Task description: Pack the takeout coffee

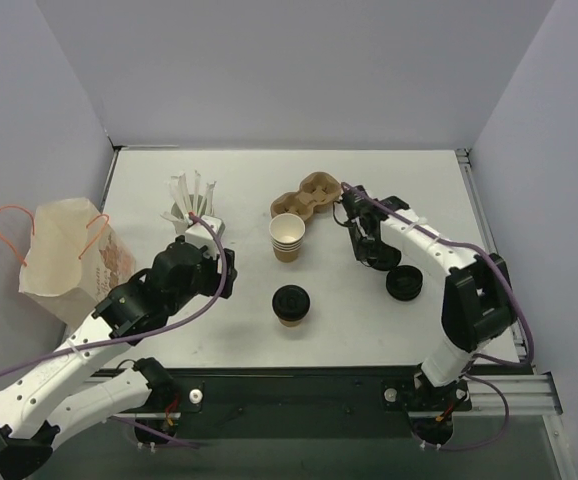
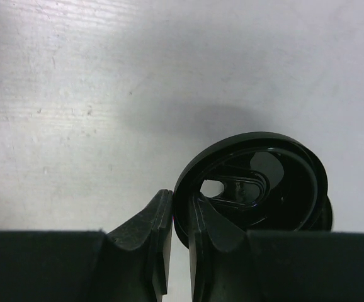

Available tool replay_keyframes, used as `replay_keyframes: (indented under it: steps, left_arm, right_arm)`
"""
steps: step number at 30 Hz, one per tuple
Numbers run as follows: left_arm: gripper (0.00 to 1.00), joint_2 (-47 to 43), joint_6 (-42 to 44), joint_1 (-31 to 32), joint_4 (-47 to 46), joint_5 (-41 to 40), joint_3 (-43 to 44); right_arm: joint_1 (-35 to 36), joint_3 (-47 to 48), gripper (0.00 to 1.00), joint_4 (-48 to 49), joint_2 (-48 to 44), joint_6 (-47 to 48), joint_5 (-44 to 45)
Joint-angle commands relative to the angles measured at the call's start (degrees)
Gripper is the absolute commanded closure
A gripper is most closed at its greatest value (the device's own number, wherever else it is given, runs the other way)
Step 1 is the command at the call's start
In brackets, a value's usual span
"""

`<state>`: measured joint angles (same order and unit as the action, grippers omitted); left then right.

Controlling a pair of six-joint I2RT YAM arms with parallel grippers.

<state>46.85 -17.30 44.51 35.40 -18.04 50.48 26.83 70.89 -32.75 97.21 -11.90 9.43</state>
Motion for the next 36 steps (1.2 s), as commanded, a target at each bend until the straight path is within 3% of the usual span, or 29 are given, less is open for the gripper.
replay_keyframes:
  steps: [1, 10, 36]
  left_arm:
    - [0.24, -1.41, 0.42, -0.3, -0.42, -0.59, 0.32]
    - [0.25, -2.47, 0.34, -0.3, -0.5, -0.5, 0.06]
    - [0.24, -2.47, -0.1, -0.21, -0.24, -1.38, 0.06]
  right_arm:
    - [-0.2, -0.57, 0.89, -11.27, -7.46, -1.1, 4.81]
    - [-2.39, -4.89, 0.87, -14.97, -8.18, -1.55, 4.54]
    - [-6.88, -3.39, 0.84, -11.19, -0.79, 2.23, 2.61]
